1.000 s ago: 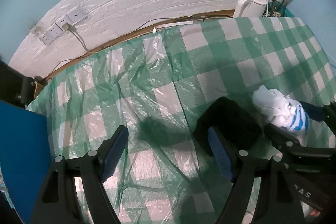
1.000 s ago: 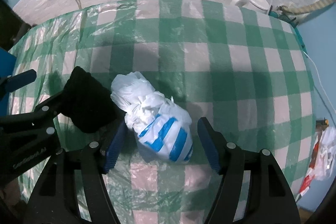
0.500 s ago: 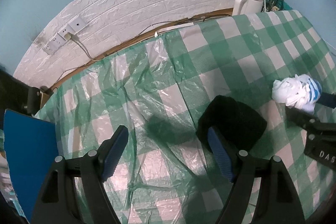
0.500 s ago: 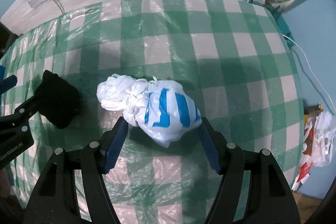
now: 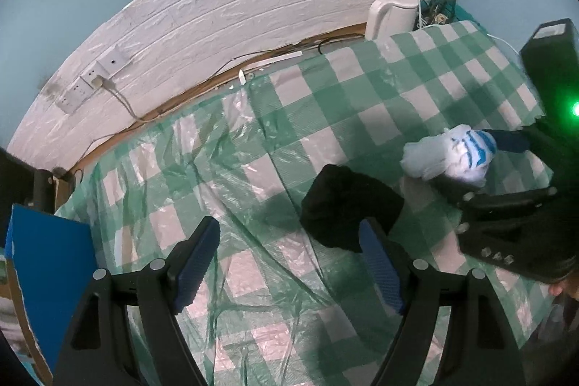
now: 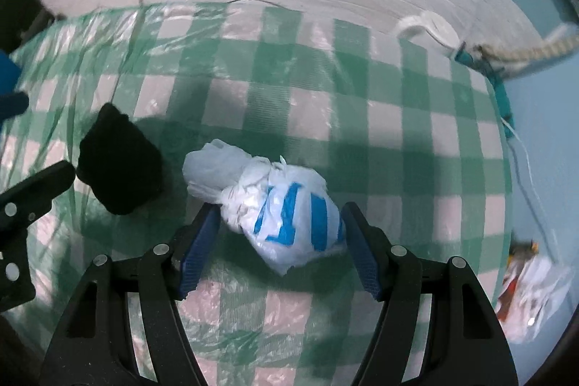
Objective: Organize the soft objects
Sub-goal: 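Grasp the black sock with the left gripper while the right gripper holds the striped bundle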
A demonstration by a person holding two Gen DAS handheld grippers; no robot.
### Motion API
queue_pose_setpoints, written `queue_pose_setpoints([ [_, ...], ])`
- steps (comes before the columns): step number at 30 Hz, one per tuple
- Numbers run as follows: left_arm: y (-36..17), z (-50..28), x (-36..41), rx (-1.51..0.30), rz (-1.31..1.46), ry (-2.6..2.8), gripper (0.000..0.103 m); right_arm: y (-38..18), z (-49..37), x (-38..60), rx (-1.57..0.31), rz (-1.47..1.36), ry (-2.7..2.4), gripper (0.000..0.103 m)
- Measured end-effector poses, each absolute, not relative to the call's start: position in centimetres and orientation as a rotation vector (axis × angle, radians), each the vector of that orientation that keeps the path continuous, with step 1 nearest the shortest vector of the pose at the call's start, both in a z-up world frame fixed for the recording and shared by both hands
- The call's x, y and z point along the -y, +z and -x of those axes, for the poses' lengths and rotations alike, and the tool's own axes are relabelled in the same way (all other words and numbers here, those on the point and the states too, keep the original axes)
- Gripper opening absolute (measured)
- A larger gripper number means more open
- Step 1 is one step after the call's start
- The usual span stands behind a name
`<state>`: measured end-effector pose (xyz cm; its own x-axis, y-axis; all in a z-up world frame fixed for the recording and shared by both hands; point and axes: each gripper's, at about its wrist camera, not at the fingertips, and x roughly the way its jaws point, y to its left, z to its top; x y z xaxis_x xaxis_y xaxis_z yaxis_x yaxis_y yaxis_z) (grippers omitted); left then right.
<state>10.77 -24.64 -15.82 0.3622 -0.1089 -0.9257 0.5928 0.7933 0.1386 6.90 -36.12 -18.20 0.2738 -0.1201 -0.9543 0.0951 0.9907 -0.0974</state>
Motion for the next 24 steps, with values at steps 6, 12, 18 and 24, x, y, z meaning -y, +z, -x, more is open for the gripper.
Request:
queue_pose_setpoints([
  [6,-16.1,-11.3,25.4,-1.144,-0.482,-0.482,0.081,-18.6,-6.7,35.7,-1.27,0.006,-0.11,0.059],
  [12,-16.7,-11.4,25.8,-1.183,-0.447,-0.507,0.081,-18.3,-6.2,37.4,-1.259,-0.052,-0.167,0.054],
  [18,-17.4,-11.2,26.8,-1.208,-0.416,-0.538,0.082,-17.9,-5.0,41.3,-1.233,-0.258,-0.238,0.054],
  [24,-19.2,-11.4,27.9,-1.242,-0.428,-0.527,0.082,-17.9,-4.6,41.9,-1.229,-0.299,-0.251,0.054],
])
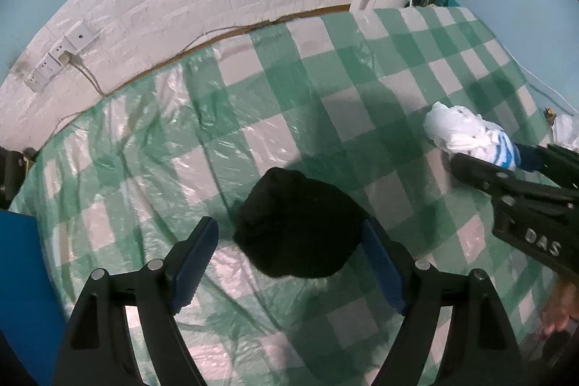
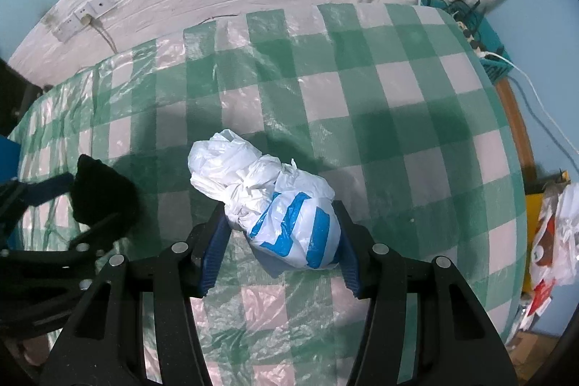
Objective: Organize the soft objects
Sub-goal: 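Grasp the black sock with the left gripper while the right gripper holds the striped bundle, then carry the black sock and striped bundle over the cardboard box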
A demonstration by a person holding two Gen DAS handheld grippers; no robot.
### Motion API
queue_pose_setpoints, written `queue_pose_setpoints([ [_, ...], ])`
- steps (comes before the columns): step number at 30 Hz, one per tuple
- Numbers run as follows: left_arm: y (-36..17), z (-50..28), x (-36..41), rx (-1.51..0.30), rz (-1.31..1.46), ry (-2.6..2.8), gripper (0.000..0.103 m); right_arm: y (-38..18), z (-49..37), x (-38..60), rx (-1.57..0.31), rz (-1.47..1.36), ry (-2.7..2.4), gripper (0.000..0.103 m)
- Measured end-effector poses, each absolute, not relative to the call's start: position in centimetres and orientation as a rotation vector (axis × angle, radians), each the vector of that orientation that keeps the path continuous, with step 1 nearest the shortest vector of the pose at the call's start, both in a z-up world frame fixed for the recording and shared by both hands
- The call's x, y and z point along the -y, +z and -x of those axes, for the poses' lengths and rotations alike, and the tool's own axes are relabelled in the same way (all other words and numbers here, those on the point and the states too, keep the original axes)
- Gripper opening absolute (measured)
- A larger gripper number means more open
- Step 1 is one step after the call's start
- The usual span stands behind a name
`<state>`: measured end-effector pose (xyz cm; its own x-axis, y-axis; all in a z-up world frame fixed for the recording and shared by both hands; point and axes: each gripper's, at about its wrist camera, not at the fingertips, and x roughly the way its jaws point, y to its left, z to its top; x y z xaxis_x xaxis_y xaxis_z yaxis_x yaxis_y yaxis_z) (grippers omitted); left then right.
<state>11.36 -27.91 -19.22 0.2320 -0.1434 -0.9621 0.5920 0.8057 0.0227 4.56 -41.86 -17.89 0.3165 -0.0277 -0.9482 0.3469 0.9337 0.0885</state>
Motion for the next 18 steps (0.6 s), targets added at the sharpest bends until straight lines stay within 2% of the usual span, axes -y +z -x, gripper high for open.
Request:
queue_pose_setpoints([
  [4,-20.3,-11.3,28.5,-1.264,-0.429,-0.527,0.08,-17.8,-4.9,41.6,-1.226,-0.283,-0.245,0.054],
  [6,-20.5,-10.9,28.8,-1.256,-0.445,-0.529,0.069,-17.7,-4.6,41.4,-1.227,-0.281,-0.246,0.054],
  [13,-20.0,-9.9,28.8,-1.224,-0.478,-0.53,0.046,-16.6,-4.1,40.4,-1.215,-0.243,-0.24,0.054],
  [18,-19.0,-9.5,28.0,-1.193,-0.493,-0.509,0.043,-15.6,-3.5,39.8,-1.204,-0.219,-0.234,0.054],
])
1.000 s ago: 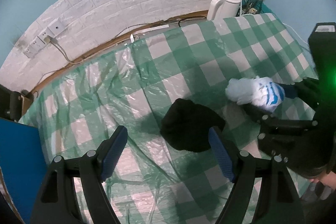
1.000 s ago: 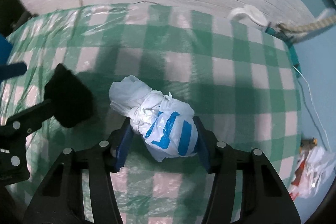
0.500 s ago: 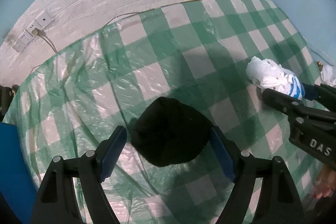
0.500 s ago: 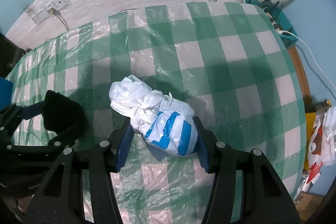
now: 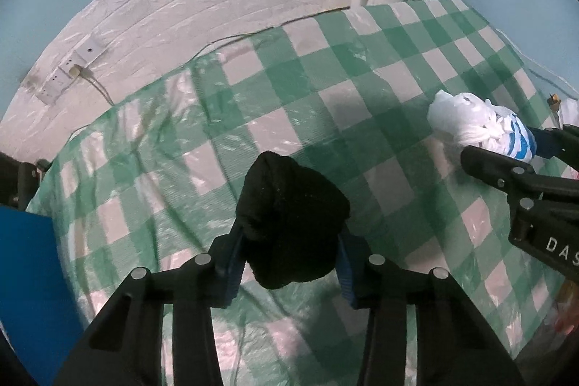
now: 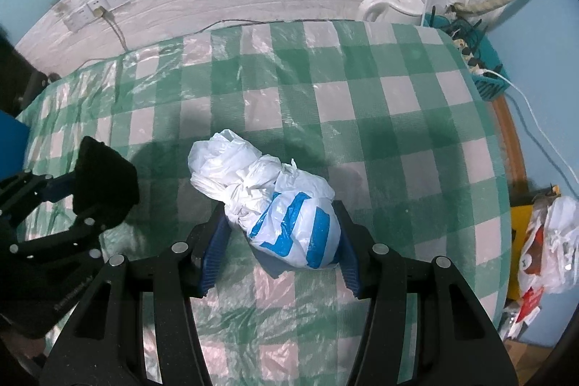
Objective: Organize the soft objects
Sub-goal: 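Carry the black sock and striped bundle over the cardboard box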
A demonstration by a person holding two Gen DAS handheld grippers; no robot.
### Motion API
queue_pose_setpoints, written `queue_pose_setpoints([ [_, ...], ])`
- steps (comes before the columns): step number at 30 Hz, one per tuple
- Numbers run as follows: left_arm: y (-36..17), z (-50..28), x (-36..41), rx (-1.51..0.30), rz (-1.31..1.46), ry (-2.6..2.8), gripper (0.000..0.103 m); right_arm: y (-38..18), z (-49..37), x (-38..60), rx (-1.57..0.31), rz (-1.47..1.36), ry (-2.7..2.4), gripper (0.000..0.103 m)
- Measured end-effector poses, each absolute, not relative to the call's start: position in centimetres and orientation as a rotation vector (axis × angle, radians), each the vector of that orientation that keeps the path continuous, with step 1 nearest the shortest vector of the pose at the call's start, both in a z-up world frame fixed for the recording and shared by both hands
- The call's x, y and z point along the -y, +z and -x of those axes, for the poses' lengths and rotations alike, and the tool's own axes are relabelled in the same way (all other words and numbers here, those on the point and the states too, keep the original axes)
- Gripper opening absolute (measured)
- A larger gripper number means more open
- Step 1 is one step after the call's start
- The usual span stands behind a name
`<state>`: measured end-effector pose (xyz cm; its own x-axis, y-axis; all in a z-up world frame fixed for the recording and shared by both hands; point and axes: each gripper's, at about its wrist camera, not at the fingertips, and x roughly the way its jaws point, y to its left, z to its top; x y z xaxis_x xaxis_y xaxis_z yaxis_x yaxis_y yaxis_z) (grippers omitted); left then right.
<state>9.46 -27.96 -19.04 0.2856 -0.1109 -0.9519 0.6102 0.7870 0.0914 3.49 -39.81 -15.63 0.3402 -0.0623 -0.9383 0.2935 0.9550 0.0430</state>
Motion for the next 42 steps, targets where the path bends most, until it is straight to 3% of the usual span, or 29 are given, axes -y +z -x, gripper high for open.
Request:
queue_pose_setpoints([
  [42,-5.9,-4.1,8.8,-1.055,-0.353,-0.272,0.043,-4.4,-1.4,23.5,-1.089,-0.01,0.002,0.054],
])
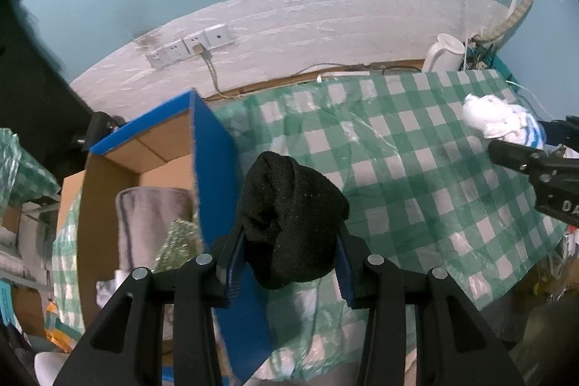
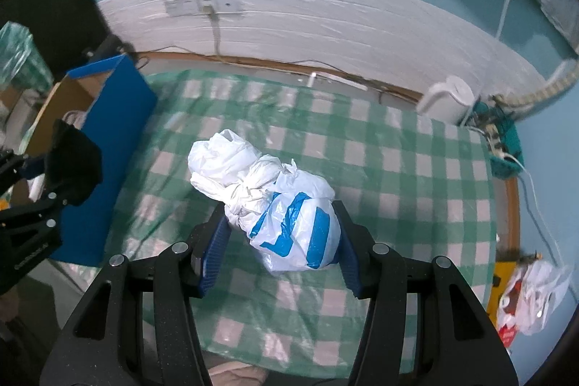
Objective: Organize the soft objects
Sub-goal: 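Carry the black sock and striped bundle over the cardboard box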
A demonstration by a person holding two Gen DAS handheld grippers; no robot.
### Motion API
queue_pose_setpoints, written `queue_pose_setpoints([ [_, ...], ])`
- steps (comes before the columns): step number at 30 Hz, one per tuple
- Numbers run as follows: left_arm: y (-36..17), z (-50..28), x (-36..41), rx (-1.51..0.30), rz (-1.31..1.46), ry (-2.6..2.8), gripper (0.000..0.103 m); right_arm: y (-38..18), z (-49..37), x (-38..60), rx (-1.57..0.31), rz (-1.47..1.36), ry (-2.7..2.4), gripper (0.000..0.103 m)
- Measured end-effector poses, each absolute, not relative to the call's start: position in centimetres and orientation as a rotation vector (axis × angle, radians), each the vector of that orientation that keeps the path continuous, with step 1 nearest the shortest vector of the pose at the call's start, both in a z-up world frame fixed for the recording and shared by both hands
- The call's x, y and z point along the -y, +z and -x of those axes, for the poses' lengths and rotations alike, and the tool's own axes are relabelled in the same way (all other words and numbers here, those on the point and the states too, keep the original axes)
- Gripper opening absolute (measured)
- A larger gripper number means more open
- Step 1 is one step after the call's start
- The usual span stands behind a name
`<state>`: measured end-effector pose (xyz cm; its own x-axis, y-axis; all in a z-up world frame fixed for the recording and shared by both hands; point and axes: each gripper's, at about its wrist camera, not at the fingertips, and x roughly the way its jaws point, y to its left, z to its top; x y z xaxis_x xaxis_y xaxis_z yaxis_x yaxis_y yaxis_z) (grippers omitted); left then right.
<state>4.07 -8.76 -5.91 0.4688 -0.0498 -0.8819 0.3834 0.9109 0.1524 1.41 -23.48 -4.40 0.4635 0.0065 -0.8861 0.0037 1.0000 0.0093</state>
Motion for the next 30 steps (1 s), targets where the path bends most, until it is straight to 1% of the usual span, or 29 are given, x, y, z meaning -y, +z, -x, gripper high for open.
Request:
queue_pose_setpoints([
  [7,-4.0,-3.0,4.9,-1.022,-0.329,-0.224,0.043,-3.2,-1.8,19.1,-1.065,0.032,0.087,0.054],
  [17,-2.9,-2.6,-0.3,-1.01,-0.279,-0.149,0.043,-1.1,-2.6,12.4,-1.032,0.084,0.21,0.054],
  [30,-3.4,-3.2,-6.8,-1.023,-0.224,-0.065,0.043,-2.4,-4.8,5.1,-1.061,0.154,0.31,0.054],
])
